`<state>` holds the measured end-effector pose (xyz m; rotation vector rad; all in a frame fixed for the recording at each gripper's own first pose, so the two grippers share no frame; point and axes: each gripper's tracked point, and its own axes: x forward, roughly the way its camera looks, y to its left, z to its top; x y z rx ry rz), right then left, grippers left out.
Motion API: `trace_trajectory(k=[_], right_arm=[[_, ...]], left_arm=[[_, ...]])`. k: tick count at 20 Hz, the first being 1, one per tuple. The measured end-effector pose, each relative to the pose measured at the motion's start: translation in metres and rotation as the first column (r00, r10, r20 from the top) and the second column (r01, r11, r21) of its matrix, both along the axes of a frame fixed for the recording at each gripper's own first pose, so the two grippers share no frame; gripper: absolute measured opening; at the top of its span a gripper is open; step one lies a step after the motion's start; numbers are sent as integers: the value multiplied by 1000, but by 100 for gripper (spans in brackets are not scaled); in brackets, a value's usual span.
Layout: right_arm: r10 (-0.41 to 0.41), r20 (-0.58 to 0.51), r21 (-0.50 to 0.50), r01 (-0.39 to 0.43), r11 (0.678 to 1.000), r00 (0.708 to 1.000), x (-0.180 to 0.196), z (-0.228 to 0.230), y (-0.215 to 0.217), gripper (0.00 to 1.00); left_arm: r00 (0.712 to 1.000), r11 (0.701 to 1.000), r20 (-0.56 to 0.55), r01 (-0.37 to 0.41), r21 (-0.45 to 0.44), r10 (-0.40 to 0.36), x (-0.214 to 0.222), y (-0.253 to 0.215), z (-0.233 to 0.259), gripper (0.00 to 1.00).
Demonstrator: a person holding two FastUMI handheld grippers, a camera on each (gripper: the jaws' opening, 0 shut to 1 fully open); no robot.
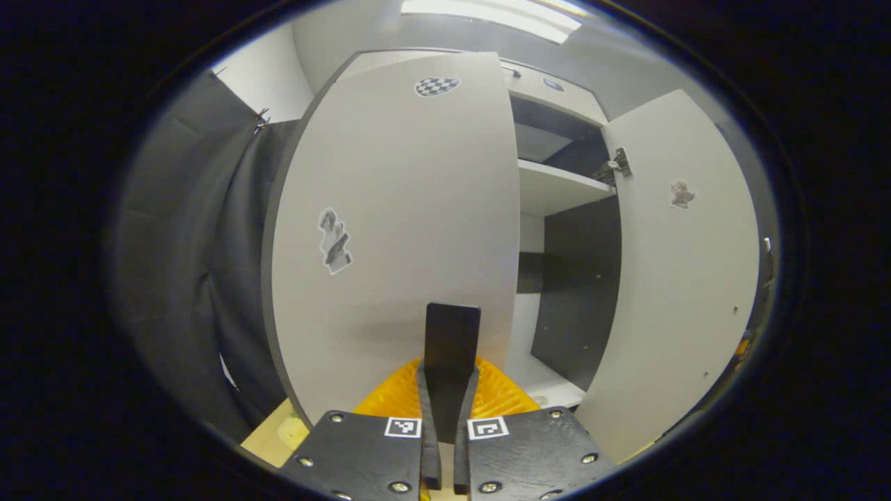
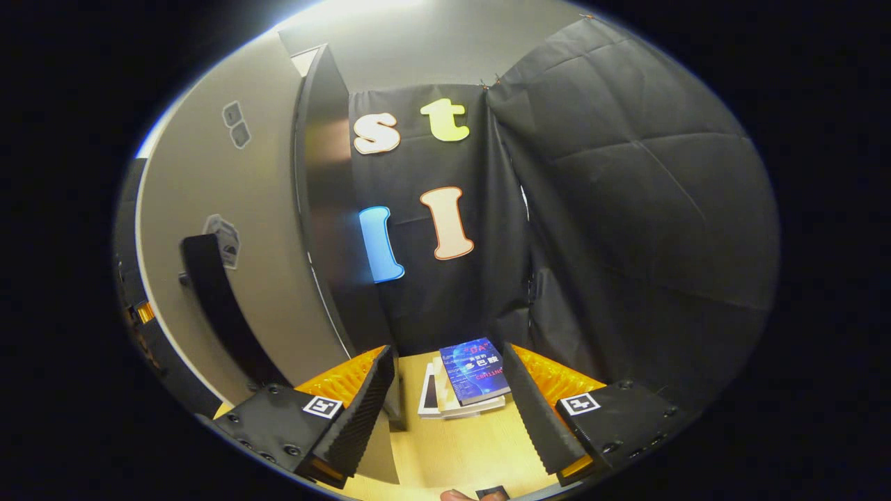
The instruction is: Open the right door of the double-door shoe cabinet with the right hand, and open the left door with the left hand.
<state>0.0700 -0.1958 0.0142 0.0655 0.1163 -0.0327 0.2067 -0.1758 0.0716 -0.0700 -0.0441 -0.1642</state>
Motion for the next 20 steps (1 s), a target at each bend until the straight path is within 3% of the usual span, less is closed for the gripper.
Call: trace_trajectory(k=[9, 10, 20], right_arm=[[-40, 25, -54, 41, 998, 999, -67, -10, 34, 92], [-41, 22, -48, 42, 998, 999, -73, -14, 37, 98], [-3, 51, -73, 7, 997, 999, -81, -10, 73, 98]], left_arm=[[999, 999, 40, 38, -36, -37, -25, 26, -7, 9], [998, 999, 47, 34, -37, -33, -29, 29, -9, 9], [995, 990, 41, -90, -112, 95, -51, 90, -6, 8]])
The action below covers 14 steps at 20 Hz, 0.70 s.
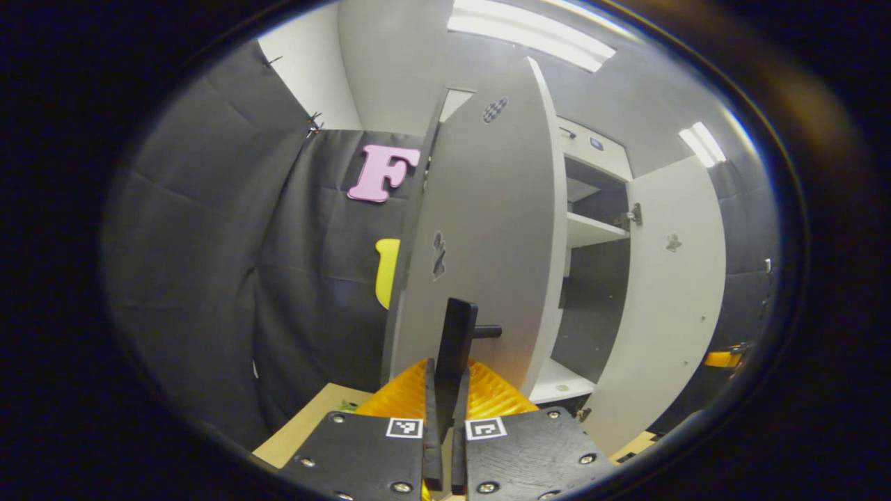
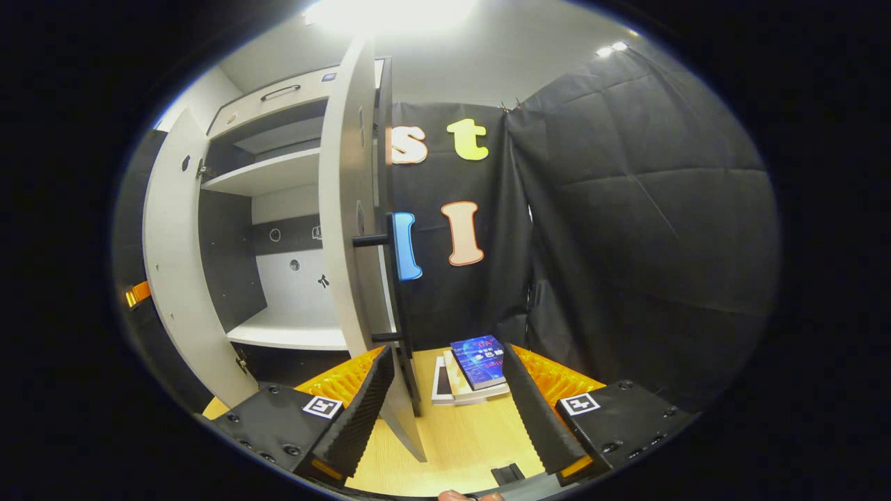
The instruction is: Open the right door of the double-door shoe cabinet with the right hand, and open the left door with the left hand.
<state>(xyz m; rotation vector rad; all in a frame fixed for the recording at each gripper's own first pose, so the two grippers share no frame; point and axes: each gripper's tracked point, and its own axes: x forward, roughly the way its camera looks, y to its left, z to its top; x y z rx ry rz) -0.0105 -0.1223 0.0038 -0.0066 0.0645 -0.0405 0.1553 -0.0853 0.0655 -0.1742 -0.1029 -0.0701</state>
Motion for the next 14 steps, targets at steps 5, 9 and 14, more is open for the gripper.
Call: trace_trajectory(k=[5, 9, 14], right_arm=[[-5, -7, 31, 6, 999, 1000, 0, -2, 5, 92], [-1, -7, -4, 1, 1000, 1000, -2, -2, 10, 92], [1, 13, -3, -1, 1000, 1000, -11, -2, 17, 98]], left_arm=[[996, 995, -60, -73, -63, 69, -3, 39, -15, 7], [999, 990, -39, 3, -139, -9, -13, 32, -10, 1], [999, 998, -34, -6, -69, 3, -2, 39, -13, 1]])
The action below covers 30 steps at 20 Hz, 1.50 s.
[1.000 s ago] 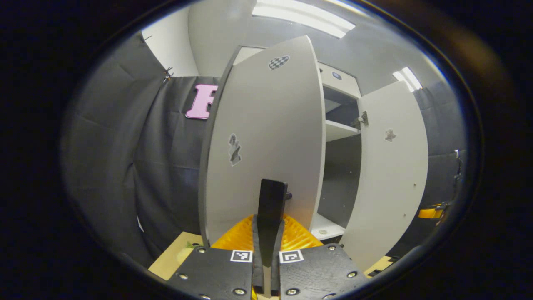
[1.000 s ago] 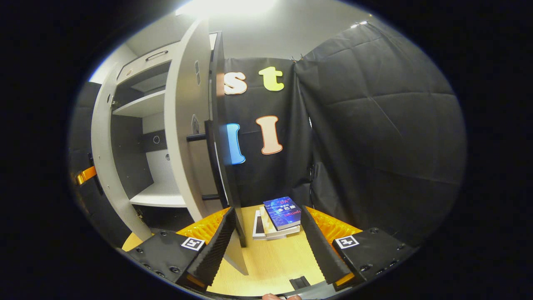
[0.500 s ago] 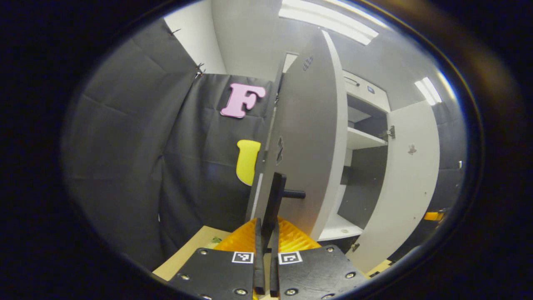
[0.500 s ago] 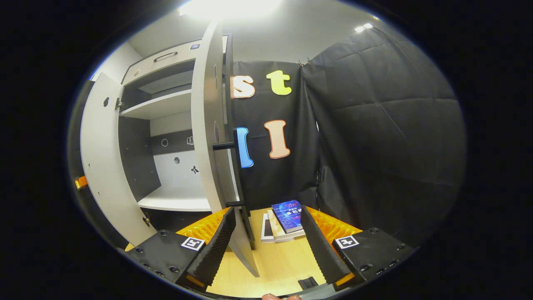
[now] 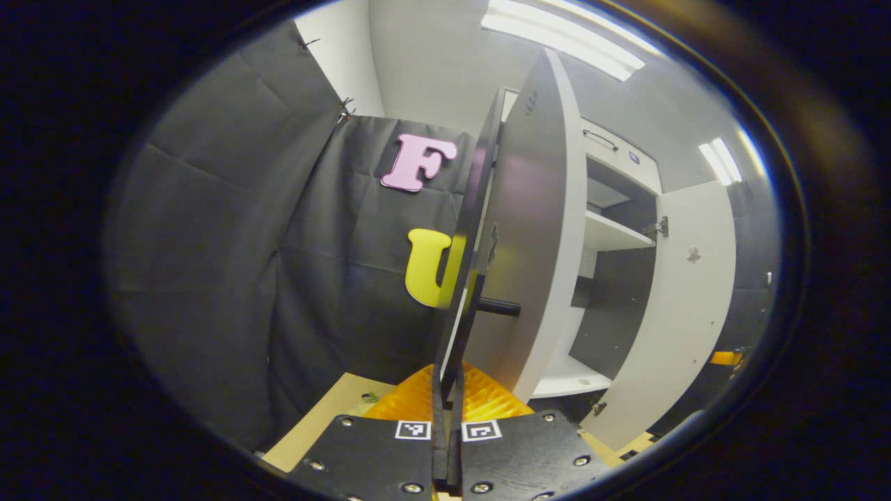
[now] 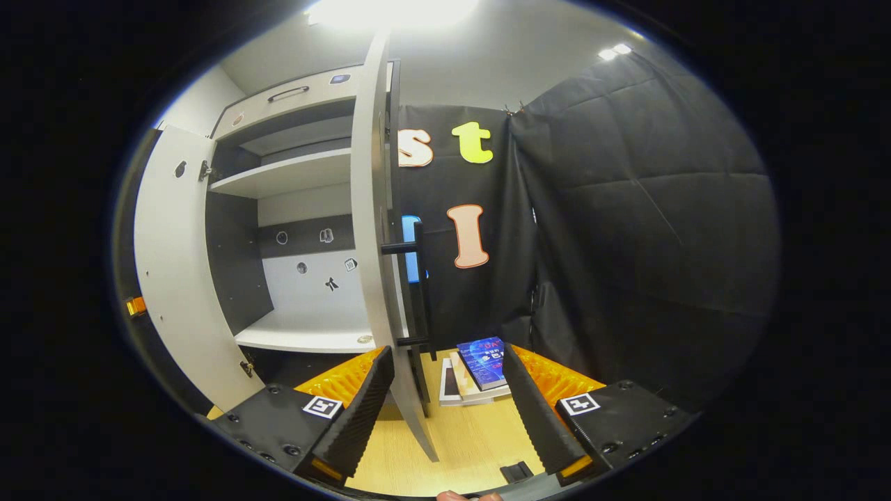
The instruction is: Open the right door of the double-door shoe cabinet with the right hand, and open the left door with the left hand.
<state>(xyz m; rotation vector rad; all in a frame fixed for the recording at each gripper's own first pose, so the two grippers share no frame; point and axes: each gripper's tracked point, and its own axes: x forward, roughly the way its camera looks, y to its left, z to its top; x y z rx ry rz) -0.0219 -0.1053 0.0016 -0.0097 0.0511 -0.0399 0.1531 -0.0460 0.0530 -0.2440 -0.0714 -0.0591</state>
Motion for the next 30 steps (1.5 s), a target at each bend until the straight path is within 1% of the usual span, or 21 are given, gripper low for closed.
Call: trace_trajectory(k=[2, 4, 5, 7, 11, 13, 15, 16, 17, 18, 19, 21, 22, 23, 25, 26, 28, 30], right_arm=[[-17, -17, -13, 16, 1000, 1000, -2, -6, -5, 98], [-16, -24, 0, 16, 1000, 1000, -5, -7, -2, 98], [-13, -15, 7, 13, 1000, 1000, -6, -5, 0, 92], [-17, 5, 1, 17, 1000, 1000, -7, -3, -1, 92], [3, -3, -24, -3, 1000, 1000, -14, -14, 2, 92], [32, -2, -15, -32, 999, 999, -17, -15, 12, 92], [77, 16, 1, -77, 997, 997, -19, -11, 27, 92], [96, 28, 6, -96, 995, 995, -19, -10, 32, 98], [113, 44, 7, -114, 994, 993, -19, -7, 38, 92], [126, 55, 4, -127, 992, 990, -18, -6, 43, 98], [136, 62, 0, -136, 991, 989, -18, -5, 48, 98], [163, 70, -8, -163, 987, 984, -19, -4, 59, 98], [177, 70, -6, -178, 984, 982, -20, -5, 65, 92], [190, 69, 3, -190, 982, 979, -21, -6, 69, 98], [212, 76, 28, -215, 976, 974, -22, -9, 79, 98], [214, 78, 39, -218, 975, 974, -23, -11, 81, 98], [228, 59, 43, -230, 972, 972, -22, -19, 88, 98], [253, 37, 30, -255, 967, 967, -24, -25, 98, 98]], left_arm=[[1000, 1000, -3, -7, 5, 7, -2, 1, 0, 1], [1000, 1000, -6, 1, 2, -1, -4, 0, 1, 1], [1000, 1000, -9, 3, -2, -3, -6, -1, 1, 1], [1000, 1000, -17, -1, -6, 1, -12, 1, 1, 1], [1000, 998, 22, -6, -67, 8, -28, -1, 19, 2], [996, 995, 51, -65, -74, 69, -35, 10, 28, 1], [991, 991, 61, -116, -62, 120, -41, 18, 28, 1], [988, 990, 65, -134, -48, 137, -44, 19, 28, 2], [986, 988, 63, -154, -33, 156, -45, 21, 27, 2], [982, 983, 57, -180, -21, 181, -46, 27, 24, 2], [980, 981, 49, -193, -11, 193, -48, 28, 22, 13], [978, 980, 52, -200, 5, 200, -52, 26, 20, 24], [978, 980, 59, -199, 13, 198, -58, 23, 21, 38], [977, 979, 68, -203, 23, 201, -64, 21, 23, 52], [974, 975, 83, -214, 61, 209, -82, 13, 20, 80], [975, 974, 88, -211, 83, 204, -82, 5, 18, 94], [977, 973, 96, -202, 109, 192, -87, -9, 17, 95], [979, 977, 110, -182, 113, 169, -93, -24, 16, 95]])
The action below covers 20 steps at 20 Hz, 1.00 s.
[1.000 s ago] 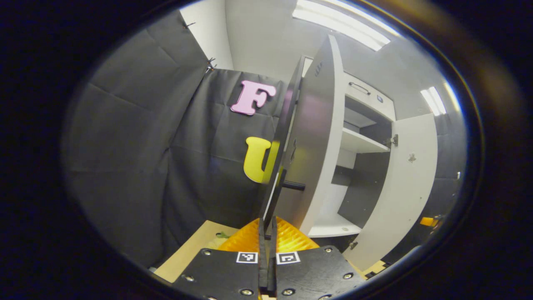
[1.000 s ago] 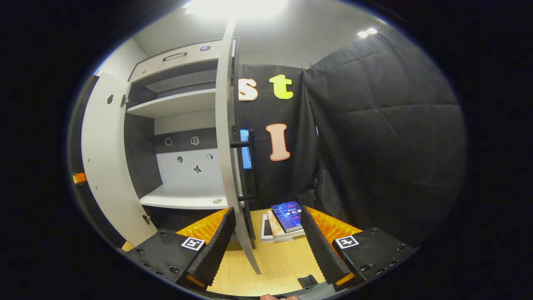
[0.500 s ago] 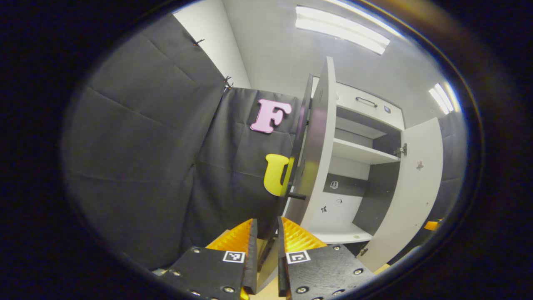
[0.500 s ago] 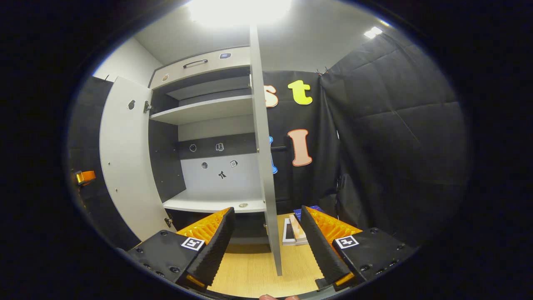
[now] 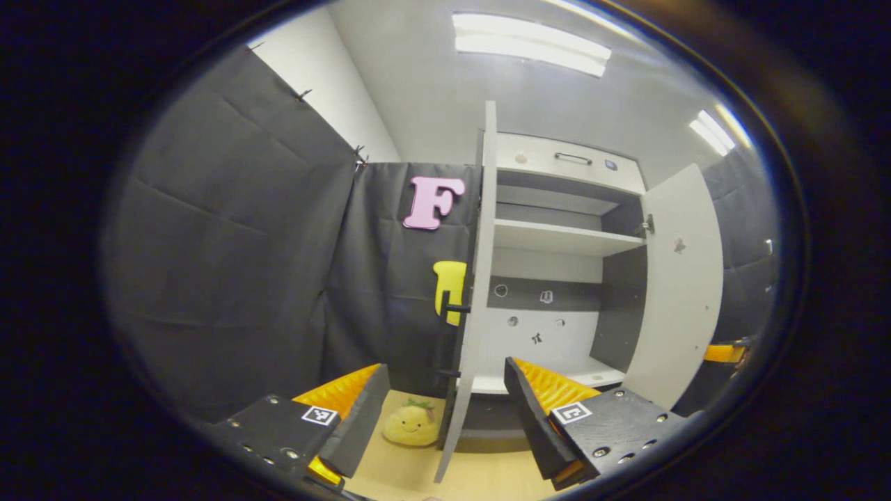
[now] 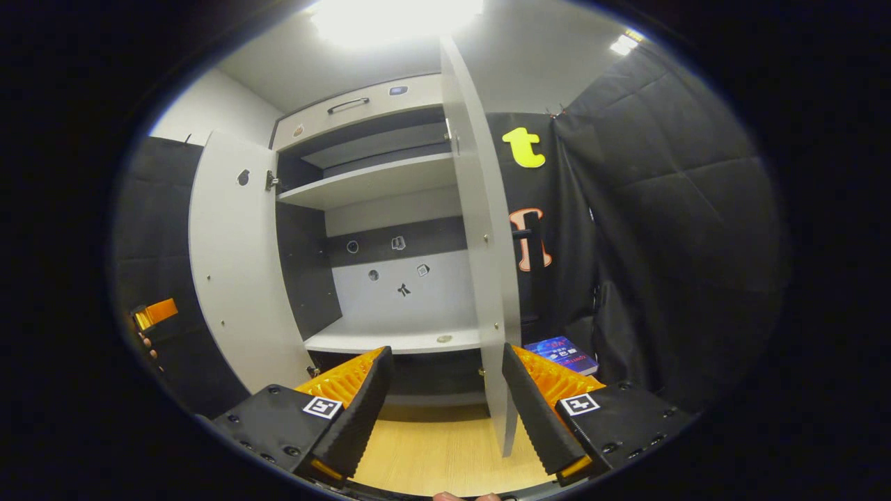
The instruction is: Open the right door of the double-door shoe cabinet with the right hand, and open the left door with the left hand.
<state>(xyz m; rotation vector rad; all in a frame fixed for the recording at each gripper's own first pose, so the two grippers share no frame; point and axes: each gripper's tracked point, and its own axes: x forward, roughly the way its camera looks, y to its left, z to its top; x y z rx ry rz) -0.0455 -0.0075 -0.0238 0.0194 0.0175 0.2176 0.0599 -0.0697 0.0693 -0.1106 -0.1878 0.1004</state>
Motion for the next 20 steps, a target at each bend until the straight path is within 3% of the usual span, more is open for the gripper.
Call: trace_trajectory(k=[7, 12, 18, 20], right_arm=[[4, 24, 0, -4, 1000, 1000, -2, -3, 13, 98], [-52, 53, 8, 52, 999, 997, 9, 10, 0, 98], [-75, 77, 72, 70, 995, 994, 17, 26, -17, 98], [-86, 65, 66, 82, 994, 994, 19, 22, -24, 98]], left_arm=[[997, 998, -61, 54, 40, -52, 6, -44, -25, 94], [990, 995, -100, 101, -15, -102, 17, -67, -40, 94], [994, 998, -96, 54, 14, -52, 29, -62, -39, 94], [995, 1000, -102, 5, 22, -2, 27, -53, -40, 94]])
